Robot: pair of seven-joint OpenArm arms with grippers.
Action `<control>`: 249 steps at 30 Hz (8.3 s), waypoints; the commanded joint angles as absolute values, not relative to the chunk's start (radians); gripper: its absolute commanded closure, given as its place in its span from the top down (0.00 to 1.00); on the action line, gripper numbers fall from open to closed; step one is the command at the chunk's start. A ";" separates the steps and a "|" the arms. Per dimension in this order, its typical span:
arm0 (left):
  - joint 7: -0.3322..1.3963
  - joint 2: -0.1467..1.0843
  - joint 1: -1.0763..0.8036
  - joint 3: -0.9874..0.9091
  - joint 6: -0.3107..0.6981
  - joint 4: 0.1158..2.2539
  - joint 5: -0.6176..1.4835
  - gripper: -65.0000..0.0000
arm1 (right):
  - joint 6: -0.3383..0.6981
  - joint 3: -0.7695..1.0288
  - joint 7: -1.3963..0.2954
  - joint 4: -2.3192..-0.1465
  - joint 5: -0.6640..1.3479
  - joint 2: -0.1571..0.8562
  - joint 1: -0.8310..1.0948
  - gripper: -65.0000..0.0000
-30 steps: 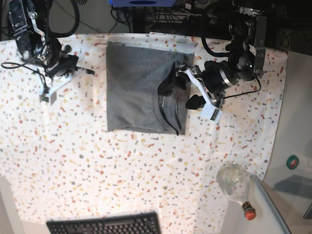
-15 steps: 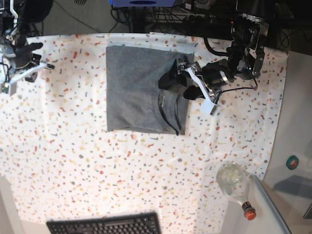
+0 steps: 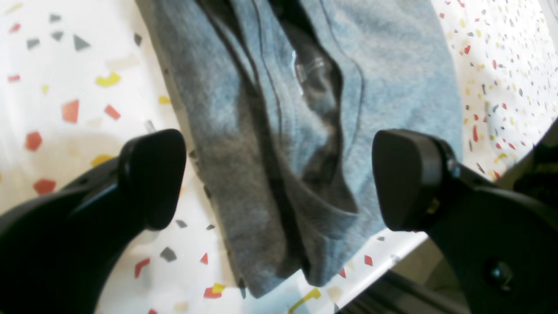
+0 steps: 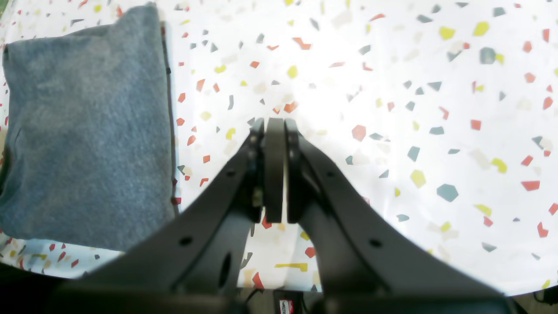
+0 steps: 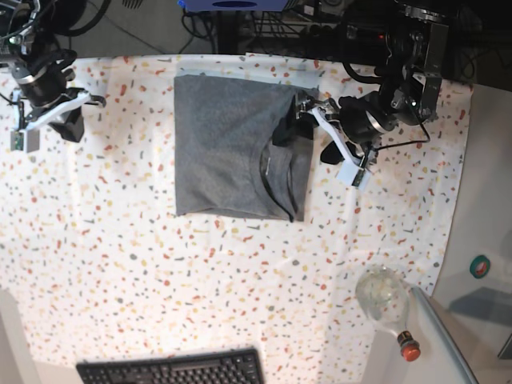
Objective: Layout the t-shirt on the table in an organized manner, then fold the t-shirt properly
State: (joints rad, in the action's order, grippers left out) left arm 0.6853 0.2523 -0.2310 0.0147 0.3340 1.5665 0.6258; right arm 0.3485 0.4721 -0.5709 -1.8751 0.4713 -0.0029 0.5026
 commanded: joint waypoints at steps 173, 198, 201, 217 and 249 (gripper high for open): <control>0.713 0.090 0.142 0.555 0.288 1.667 -0.217 0.00 | 0.323 0.354 -0.621 -1.744 0.461 0.039 0.383 0.00; 0.573 0.147 -0.220 0.438 0.285 1.638 -0.219 0.00 | 0.179 -0.013 -0.621 -1.649 0.171 0.028 0.335 0.00; 0.579 0.151 -0.225 0.438 0.285 1.705 -0.219 0.00 | 0.150 -0.016 -0.621 -1.718 0.171 0.028 0.357 0.00; 0.608 0.251 -0.397 0.252 0.286 1.994 -0.127 0.00 | 0.147 0.062 -0.791 -2.037 0.171 0.097 0.486 0.00; 0.486 0.355 -0.773 0.331 0.280 1.609 -0.113 0.00 | 0.148 0.216 -0.743 -1.492 0.351 0.096 0.808 0.00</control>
